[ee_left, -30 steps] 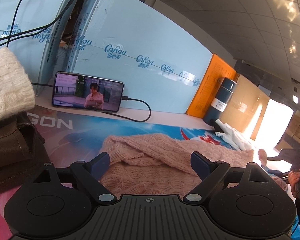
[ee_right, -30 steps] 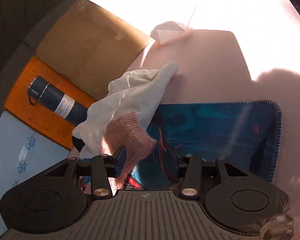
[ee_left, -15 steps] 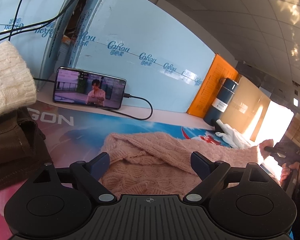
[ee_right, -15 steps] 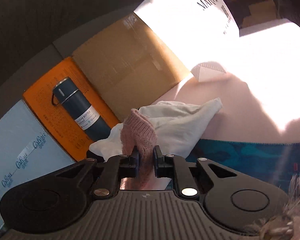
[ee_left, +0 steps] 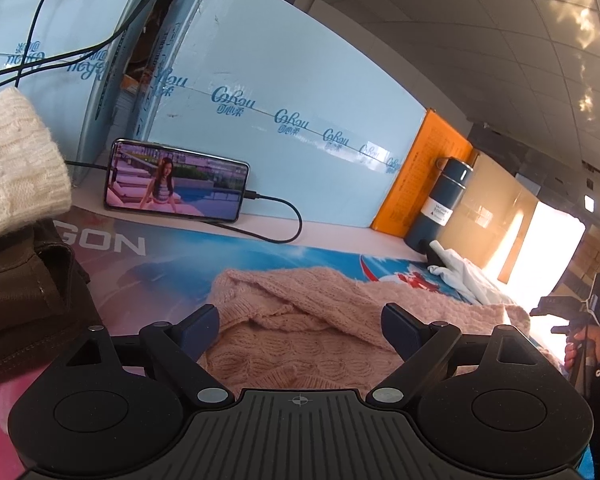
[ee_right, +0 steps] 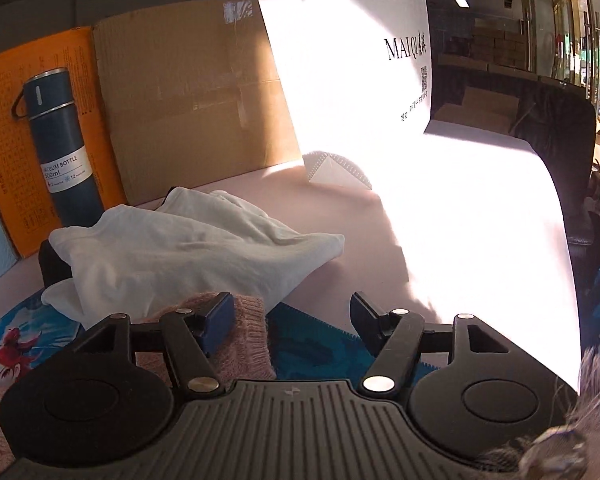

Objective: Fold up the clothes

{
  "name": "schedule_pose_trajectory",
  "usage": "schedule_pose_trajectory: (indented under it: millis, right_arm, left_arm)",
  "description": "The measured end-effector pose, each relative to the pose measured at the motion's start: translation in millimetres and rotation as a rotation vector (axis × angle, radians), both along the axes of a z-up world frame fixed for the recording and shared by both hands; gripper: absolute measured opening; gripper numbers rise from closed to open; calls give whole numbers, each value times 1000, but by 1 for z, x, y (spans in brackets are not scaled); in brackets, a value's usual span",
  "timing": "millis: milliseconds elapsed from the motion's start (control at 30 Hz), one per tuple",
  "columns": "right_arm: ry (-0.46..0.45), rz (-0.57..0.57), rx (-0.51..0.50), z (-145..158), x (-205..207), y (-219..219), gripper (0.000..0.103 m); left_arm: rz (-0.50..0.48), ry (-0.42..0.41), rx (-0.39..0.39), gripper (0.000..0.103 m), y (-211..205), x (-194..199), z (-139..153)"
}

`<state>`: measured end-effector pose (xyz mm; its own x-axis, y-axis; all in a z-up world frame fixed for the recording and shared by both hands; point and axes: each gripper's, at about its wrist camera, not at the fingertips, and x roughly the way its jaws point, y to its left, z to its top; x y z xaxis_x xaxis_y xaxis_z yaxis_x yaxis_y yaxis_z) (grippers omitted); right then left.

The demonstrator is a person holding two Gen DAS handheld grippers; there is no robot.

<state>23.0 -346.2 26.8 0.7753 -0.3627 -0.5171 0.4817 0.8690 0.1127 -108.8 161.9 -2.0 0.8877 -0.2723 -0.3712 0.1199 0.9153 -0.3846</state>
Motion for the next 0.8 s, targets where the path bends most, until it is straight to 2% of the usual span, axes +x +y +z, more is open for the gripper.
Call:
schedule_pose_trajectory:
  millis: [67, 167, 333, 467, 533, 600, 633, 733, 800]
  right_arm:
    - [-26, 30, 39, 7, -22, -5, 72]
    - [-8, 112, 97, 9, -54, -7, 75]
    - [96, 133, 2, -13, -79, 9, 75]
    - [145, 140, -104, -28, -84, 25, 76]
    - [129, 102, -147, -31, -88, 25, 78]
    - [102, 62, -130, -30, -97, 20, 78]
    - [68, 67, -125, -29, -104, 19, 78]
    - [-63, 149, -149, -22, -131, 22, 79]
    - [-141, 289, -191, -17, -151, 31, 89]
  left_arm:
    - [-3, -2, 2, 91, -1, 0, 0]
    - [-10, -4, 6, 91, -2, 0, 0]
    - [-15, -10, 7, 91, -3, -1, 1]
    - [-16, -15, 14, 91, -5, -2, 1]
    - [-19, -19, 18, 91, -6, -2, 2]
    - [-26, -26, 26, 92, -7, -3, 3]
    - [-35, -33, 35, 96, -9, -4, 4]
    - [-110, -71, 106, 98, -20, -9, 12]
    - [-180, -112, 202, 100, -34, -17, 18]
